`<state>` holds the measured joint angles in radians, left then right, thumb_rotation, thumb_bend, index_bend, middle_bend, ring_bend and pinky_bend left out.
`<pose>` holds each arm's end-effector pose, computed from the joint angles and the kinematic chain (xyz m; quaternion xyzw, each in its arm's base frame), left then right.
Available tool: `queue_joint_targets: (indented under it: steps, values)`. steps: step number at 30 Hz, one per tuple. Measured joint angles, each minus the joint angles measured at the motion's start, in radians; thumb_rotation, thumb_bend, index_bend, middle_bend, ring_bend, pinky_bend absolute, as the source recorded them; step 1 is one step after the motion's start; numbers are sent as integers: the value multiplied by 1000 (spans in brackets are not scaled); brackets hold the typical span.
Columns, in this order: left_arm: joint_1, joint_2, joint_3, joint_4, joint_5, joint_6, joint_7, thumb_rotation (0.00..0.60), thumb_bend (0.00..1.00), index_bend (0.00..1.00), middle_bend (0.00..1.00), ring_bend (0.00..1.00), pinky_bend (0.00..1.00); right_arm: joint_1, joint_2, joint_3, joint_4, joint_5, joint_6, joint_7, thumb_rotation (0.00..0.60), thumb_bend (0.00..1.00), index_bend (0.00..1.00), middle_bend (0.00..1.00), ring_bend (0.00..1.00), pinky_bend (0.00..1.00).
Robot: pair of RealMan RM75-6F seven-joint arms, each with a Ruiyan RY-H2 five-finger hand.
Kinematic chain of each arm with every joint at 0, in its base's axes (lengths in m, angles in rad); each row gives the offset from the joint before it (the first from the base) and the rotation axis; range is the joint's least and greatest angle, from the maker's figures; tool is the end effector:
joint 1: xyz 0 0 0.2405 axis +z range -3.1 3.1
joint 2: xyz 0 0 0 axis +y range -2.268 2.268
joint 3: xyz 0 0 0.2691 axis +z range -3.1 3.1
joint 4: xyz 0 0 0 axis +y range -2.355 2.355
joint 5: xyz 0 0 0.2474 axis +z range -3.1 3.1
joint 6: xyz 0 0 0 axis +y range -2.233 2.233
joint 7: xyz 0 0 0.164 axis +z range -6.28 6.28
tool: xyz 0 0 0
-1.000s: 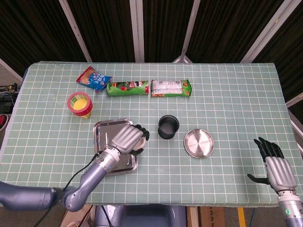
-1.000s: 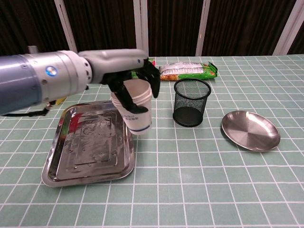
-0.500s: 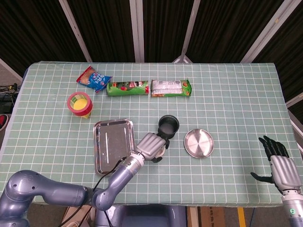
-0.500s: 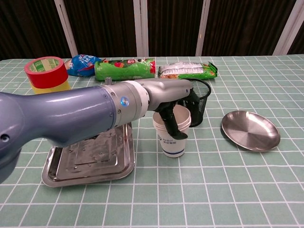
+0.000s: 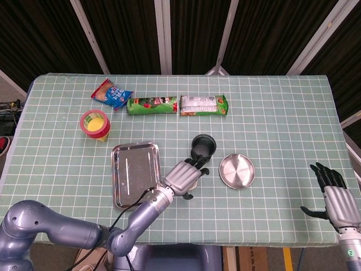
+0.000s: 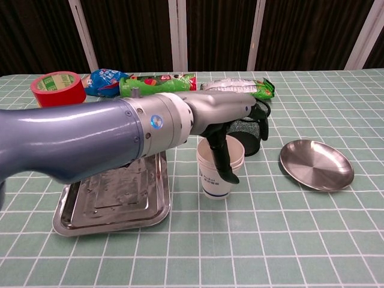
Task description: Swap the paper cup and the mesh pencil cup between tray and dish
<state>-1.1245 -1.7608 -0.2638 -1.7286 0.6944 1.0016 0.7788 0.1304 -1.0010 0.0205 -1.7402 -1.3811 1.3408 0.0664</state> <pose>0.0483 0.3072 -0.1277 -0.8193 -0.3355 -0.3718 0.2791 -0.3393 -0.2085 0.1379 0.5809 -0.4727 0.3529 0.5608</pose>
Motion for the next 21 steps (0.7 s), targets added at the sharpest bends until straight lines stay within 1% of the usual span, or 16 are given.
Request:
queue_joint_targets:
  steps: [3,6,8,10,13,15,17,21]
  values:
    - [7,26,7,-47,11,28,3,600,108,264,75,38,276,-3,1,3,-2,4,2,0,600,0,33,0,0,0]
    - [18,46,2,-73,39,66,-12,600,108,263,66,31,257,-4,1,7,-1,11,1,-2,600,0,34,0,0,0]
    - [23,49,-10,-70,64,82,-33,600,94,259,47,14,219,-4,0,10,1,18,-3,-2,600,0,34,0,0,0]
    - [25,46,-28,-49,95,92,-63,600,59,249,20,0,159,-4,-1,13,5,27,-7,-2,600,0,42,0,0,0]
    - [19,36,-58,10,125,94,-101,600,19,225,0,0,101,-4,-2,18,11,44,-16,-5,600,0,52,0,0,0]
    - [7,25,-83,64,130,84,-123,600,3,216,0,0,82,-2,-4,23,17,60,-25,-5,600,0,52,0,0,0]
    - [-8,14,-103,116,124,68,-136,600,0,211,0,0,74,0,-6,28,23,75,-33,-6,600,0,53,0,0,0]
    - [-52,-20,-138,243,82,3,-160,600,0,207,0,0,61,6,-13,38,39,102,-54,-12,600,0,53,0,0,0]
